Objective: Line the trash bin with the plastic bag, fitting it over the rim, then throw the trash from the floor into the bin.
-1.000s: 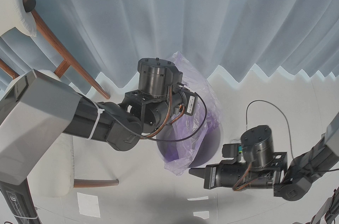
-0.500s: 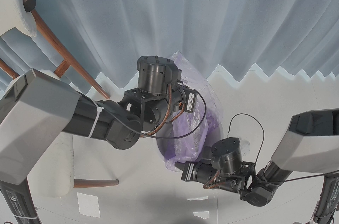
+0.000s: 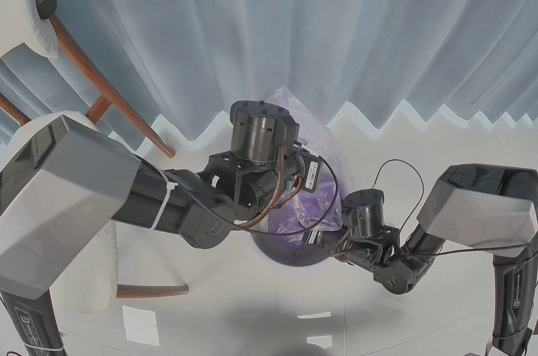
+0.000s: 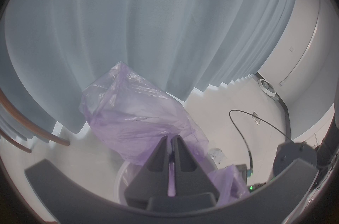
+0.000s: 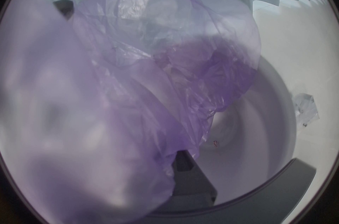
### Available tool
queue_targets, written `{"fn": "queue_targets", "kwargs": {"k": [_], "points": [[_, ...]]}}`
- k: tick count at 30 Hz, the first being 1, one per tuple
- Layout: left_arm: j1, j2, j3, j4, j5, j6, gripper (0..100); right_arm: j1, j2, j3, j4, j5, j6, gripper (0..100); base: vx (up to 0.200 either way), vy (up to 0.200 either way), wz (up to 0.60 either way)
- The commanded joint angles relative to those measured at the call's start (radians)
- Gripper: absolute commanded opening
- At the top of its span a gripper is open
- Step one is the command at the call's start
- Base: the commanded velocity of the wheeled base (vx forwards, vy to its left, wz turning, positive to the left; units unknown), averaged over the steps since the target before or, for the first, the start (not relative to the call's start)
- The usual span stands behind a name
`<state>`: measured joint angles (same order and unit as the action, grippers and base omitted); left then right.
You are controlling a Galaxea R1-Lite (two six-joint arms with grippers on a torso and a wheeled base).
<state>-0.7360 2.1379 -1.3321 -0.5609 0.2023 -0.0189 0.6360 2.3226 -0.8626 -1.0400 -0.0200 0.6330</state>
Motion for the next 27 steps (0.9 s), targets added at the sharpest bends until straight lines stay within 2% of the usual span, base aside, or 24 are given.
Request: {"fn": "queue_targets", "kwargs": {"k": [1, 3, 5, 8, 10, 14, 16, 17, 18, 19, 20, 23, 26, 27], "points": [[-0.010, 0.013, 0.019, -0.002, 0.000, 0.002, 0, 0.096, 0.063, 0.033, -0.009, 0.000, -0.001, 0, 0.000, 0.000, 0.00], [-0.010, 0.007, 0.037, -0.002, 0.000, 0.010, 0, 0.159, 0.035, 0.073, -0.029, -0.001, -0.001, 0, 0.000, 0.000, 0.00], [-0.010, 0.005, 0.047, -0.002, -0.001, 0.010, 0, 0.174, 0.000, 0.089, -0.037, -0.003, 0.001, 0, 0.000, 0.000, 0.00], [-0.005, -0.013, 0.085, -0.008, -0.009, 0.016, 0, 0.217, -0.192, 0.206, -0.031, -0.005, 0.020, 0, 0.000, 0.000, 0.00], [0.004, -0.041, 0.122, -0.013, -0.023, 0.024, 0, 0.255, -0.362, 0.359, -0.023, 0.000, 0.056, 0, 0.000, 0.000, 0.00], [0.021, -0.096, 0.211, -0.014, -0.084, 0.043, 0, 0.266, -0.568, 0.596, -0.025, 0.015, 0.074, 0, 0.000, 0.000, 0.00], [0.041, -0.134, 0.303, -0.040, -0.173, 0.089, 0, 0.177, -0.686, 0.720, -0.023, 0.023, 0.073, 0, 0.000, 0.000, 0.00], [0.047, -0.138, 0.317, -0.050, -0.189, 0.099, 0, 0.157, -0.700, 0.731, -0.023, 0.025, 0.073, 0, 0.000, 0.000, 0.00], [0.061, -0.144, 0.347, -0.077, -0.235, 0.123, 0, 0.103, -0.729, 0.749, -0.023, 0.040, 0.073, 0, 0.000, 0.000, 0.00], [0.061, -0.144, 0.347, -0.077, -0.235, 0.123, 0, 0.103, -0.729, 0.749, -0.023, 0.040, 0.073, 0, 0.000, 0.000, 0.00], [0.076, -0.148, 0.380, -0.114, -0.297, 0.159, 0, 0.021, -0.758, 0.755, -0.023, 0.071, 0.070, 0, 0.000, 0.000, 0.00], [0.082, -0.170, 0.415, -0.140, -0.391, 0.192, 0, -0.185, -0.750, 0.689, -0.023, 0.147, 0.053, 0, 0.000, 0.000, 0.00], [0.067, -0.194, 0.438, -0.142, -0.414, 0.194, 0, -0.294, -0.641, 0.568, -0.026, 0.155, 0.040, 0, 0.000, 0.000, 0.00], [0.063, -0.199, 0.442, -0.143, -0.417, 0.194, 0, -0.302, -0.608, 0.536, -0.029, 0.149, 0.036, 0, 0.000, 0.000, 0.00]]}}
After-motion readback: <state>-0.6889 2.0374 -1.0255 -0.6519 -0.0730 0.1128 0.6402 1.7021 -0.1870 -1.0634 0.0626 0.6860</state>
